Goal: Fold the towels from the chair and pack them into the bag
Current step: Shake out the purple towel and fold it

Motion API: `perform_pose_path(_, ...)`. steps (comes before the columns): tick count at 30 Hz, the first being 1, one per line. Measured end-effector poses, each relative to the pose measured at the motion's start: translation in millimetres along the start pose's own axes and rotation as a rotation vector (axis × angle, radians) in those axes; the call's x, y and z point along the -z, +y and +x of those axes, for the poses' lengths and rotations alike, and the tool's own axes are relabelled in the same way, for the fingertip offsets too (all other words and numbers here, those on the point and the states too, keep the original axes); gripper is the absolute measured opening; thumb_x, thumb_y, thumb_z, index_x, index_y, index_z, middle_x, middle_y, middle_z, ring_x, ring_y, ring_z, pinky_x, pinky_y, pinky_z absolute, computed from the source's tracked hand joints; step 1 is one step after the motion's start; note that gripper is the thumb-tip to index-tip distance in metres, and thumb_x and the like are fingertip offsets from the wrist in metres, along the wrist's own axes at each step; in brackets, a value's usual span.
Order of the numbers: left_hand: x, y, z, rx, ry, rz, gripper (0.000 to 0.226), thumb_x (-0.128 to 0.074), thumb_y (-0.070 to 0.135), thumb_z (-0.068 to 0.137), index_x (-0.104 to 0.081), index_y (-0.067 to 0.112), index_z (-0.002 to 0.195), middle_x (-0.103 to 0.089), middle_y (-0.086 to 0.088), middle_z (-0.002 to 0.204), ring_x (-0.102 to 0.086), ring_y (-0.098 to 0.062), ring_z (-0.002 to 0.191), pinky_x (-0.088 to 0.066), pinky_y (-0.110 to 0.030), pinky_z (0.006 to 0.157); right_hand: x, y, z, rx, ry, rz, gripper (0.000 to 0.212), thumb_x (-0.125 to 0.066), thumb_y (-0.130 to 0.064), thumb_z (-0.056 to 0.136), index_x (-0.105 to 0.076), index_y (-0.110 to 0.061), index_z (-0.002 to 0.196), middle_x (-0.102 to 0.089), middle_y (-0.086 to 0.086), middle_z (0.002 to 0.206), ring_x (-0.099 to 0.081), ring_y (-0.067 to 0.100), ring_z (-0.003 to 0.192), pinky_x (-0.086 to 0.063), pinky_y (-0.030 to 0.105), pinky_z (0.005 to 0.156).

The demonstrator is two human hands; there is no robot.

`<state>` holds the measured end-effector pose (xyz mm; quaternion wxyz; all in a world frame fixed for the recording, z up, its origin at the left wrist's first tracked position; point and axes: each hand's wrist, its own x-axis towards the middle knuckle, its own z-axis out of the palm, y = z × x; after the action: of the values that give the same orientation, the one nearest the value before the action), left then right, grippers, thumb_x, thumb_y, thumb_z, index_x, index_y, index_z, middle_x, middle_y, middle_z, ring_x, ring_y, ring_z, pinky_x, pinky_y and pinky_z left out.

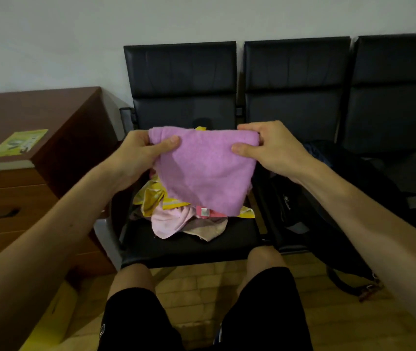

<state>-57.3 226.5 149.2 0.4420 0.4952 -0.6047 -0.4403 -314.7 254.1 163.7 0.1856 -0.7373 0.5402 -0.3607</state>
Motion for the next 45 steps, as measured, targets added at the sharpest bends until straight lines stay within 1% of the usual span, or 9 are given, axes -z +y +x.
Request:
perform_pose_path(6, 15.7, 12.7, -3.2, -0.034, -0.201, 0.003, 0.024, -0.075, 0.033, 0.063, -0.079, 0.023, 0.085, -0.078, 0.005, 0.092, -0.074, -0.01, 0.09, -0.058, -0.018, 0.07, 9.7, -12.4, 8.8, -0.027, 0.038, -0.2, 0.03, -0.07, -0.038, 0.088, -0.072, -0.009, 0.094, -0.069, 0.002, 0.085, -0.062, 0.01, 0.074, -0.05, 0.031, 0.072)
perform_pose_path(13, -7.7, 1.1, -6.9, -0.212, 0.063, 0.241, 0.01, -0.069, 0.017, 0.09, -0.066, 0.025, 0.087, -0.071, 0.023, 0.069, -0.068, 0.007, 0.067, -0.053, -0.01, 0.057, 10.1, -9.2, -4.2, -0.115, 0.038, -0.404, 0.025, -0.07, -0.042, 0.087, -0.067, -0.018, 0.09, -0.067, 0.002, 0.088, -0.065, 0.022, 0.082, -0.056, 0.043, 0.08)
perform_pose_path(21, -47.2, -17.2, -6.2, -0.351, 0.108, 0.373, 0.009, -0.065, 0.036, 0.094, -0.064, 0.031, 0.101, -0.05, 0.008, 0.131, -0.051, -0.017, 0.124, -0.05, -0.039, 0.099, 32.8, 41.1, -28.2, -0.208, -0.121, -0.068, 0.028, -0.066, -0.035, 0.092, -0.071, -0.009, 0.086, -0.071, 0.015, 0.09, -0.065, 0.024, 0.08, -0.051, 0.039, 0.08)
perform_pose_path(26, -89.5, -15.6, -2.4, -0.299, 0.083, 0.184, 0.03, -0.055, 0.048, 0.097, -0.065, 0.024, 0.114, -0.068, -0.003, 0.11, -0.064, -0.018, 0.104, -0.054, -0.047, 0.093, 35.5, 80.7, -53.5, -0.241, -0.05, 0.658, 0.031, -0.06, -0.035, 0.093, -0.07, -0.013, 0.112, -0.073, 0.006, 0.11, -0.067, 0.017, 0.107, -0.052, 0.028, 0.094)
perform_pose_path(30, -134.8, -23.7, 7.0, -0.229, 0.113, 0.187, 0.043, -0.051, 0.04, 0.102, -0.055, 0.01, 0.132, -0.062, -0.01, 0.126, -0.057, -0.017, 0.113, -0.046, -0.04, 0.104, -1.4, 114.9, -81.6, -0.454, 0.03, 1.101, 0.066, -0.088, -0.05, 0.059, -0.071, -0.014, 0.113, -0.074, 0.007, 0.109, -0.069, 0.021, 0.105, -0.055, 0.036, 0.09)
perform_pose_path(34, -169.4, -52.6, 20.1, -0.114, -0.045, 0.113, 0.035, -0.054, 0.042, 0.098, -0.057, 0.026, 0.13, -0.063, 0.013, 0.12, -0.058, 0.008, 0.108, -0.045, -0.017, 0.098, -45.7, 141.8, -122.8, -0.722, 0.014, 1.121, 0.043, -0.079, -0.01, 0.08, -0.063, -0.01, 0.12, -0.074, 0.008, 0.109, -0.069, 0.026, 0.105, -0.055, 0.044, 0.093)
perform_pose_path(39, -191.3, -108.7, 28.7, 0.16, -0.276, 0.042, 0.067, -0.085, 0.049, 0.072, -0.056, 0.035, 0.131, -0.068, 0.014, 0.124, -0.061, -0.006, 0.119, -0.049, -0.036, 0.102, -55.2, 175.5, -145.1, -0.705, 0.353, 1.36, 0.038, -0.077, -0.033, 0.082, -0.061, -0.019, 0.113, -0.072, 0.008, 0.102, -0.068, 0.032, 0.092, -0.055, 0.035, 0.08)
perform_pose_path(42, -212.4, -129.8, 35.2, 0.25, -0.356, 0.049, 0.082, -0.092, 0.034, 0.064, -0.051, 0.032, 0.136, -0.068, 0.013, 0.123, -0.061, -0.007, 0.119, -0.05, -0.03, 0.097, -37.7, 196.6, -135.3, -0.93, 0.498, 1.078, 0.041, -0.061, -0.043, 0.092, -0.056, -0.024, 0.127, -0.067, -0.004, 0.111, -0.064, 0.023, 0.11, -0.051, 0.014, 0.073)
perform_pose_path(45, -243.3, -139.8, 46.1, 0.292, -0.448, 0.067, 0.062, -0.087, 0.017, 0.075, -0.051, 0.028, 0.125, -0.063, 0.012, 0.116, -0.062, 0.011, 0.101, -0.05, -0.029, 0.097, -40.0, 235.6, -157.4, -0.853, 0.34, 0.805, 0.025, -0.066, -0.027, 0.094, -0.059, -0.029, 0.118, -0.066, 0.003, 0.124, -0.064, 0.02, 0.114, -0.055, 0.028, 0.089)
